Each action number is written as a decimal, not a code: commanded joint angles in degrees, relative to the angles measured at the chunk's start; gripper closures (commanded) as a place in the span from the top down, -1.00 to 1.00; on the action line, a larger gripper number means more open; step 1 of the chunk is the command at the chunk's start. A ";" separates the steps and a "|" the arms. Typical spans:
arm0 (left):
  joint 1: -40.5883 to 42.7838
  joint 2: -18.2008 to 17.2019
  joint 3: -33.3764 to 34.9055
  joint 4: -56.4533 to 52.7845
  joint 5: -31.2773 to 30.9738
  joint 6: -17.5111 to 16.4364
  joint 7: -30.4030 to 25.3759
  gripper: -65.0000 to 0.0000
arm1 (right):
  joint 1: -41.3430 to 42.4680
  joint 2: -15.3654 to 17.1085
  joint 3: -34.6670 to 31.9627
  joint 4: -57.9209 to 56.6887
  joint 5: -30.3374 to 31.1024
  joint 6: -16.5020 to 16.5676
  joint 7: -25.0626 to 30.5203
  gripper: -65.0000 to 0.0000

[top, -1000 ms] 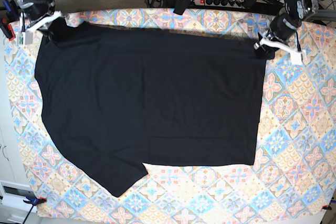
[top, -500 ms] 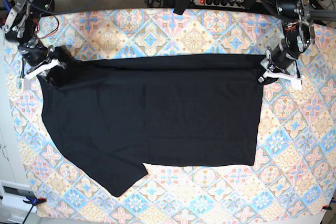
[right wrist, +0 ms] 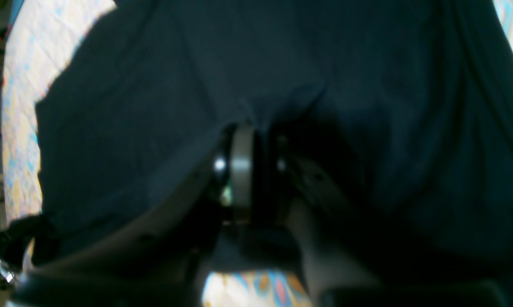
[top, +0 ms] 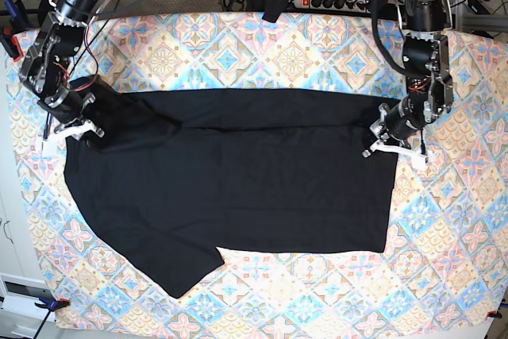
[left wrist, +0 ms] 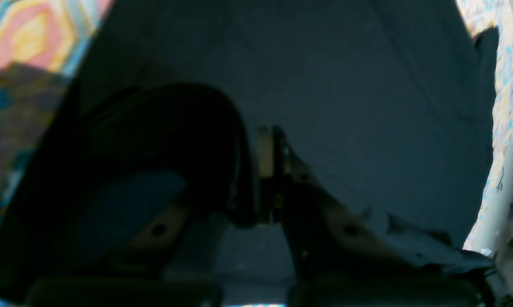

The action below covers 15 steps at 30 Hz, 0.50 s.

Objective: Fold the T-shirt properly
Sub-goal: 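Lower the shoulder edge with both grippers and adjust the grip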

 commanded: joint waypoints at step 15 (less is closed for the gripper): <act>8.07 -1.54 -11.31 6.97 0.93 -0.12 0.22 0.14 | -9.46 3.96 -4.22 20.34 -1.51 0.70 0.81 -0.38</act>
